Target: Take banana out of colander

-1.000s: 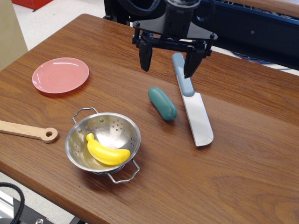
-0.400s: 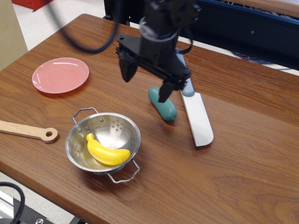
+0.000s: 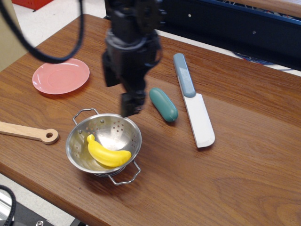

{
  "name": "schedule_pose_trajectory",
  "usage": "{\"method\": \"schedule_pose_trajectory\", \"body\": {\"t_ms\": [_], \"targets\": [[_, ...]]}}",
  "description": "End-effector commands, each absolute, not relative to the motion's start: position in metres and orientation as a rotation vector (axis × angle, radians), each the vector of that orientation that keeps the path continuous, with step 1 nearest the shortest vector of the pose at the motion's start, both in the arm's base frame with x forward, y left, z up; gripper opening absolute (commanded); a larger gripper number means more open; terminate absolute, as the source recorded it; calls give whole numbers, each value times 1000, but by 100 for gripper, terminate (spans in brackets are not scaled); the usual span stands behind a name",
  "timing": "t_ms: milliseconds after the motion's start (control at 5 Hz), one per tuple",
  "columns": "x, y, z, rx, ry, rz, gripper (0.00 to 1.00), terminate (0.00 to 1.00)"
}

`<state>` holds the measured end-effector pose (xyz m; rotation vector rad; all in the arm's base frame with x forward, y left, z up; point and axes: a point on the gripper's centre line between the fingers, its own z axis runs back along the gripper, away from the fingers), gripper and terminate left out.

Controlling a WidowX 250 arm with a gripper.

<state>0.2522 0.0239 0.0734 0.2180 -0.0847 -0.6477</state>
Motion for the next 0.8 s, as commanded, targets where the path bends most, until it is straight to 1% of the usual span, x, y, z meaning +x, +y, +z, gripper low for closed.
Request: {"method": "schedule_pose_trajectory", "body": {"t_ms": [0, 200, 400, 600], "targets": [[233, 43, 87, 132, -43, -1000, 100, 0], [223, 42, 77, 92, -7, -1066, 100, 0], [212, 38, 66, 98, 16, -1109, 100, 0], [210, 36, 57, 96, 14, -1126, 100, 0]]}}
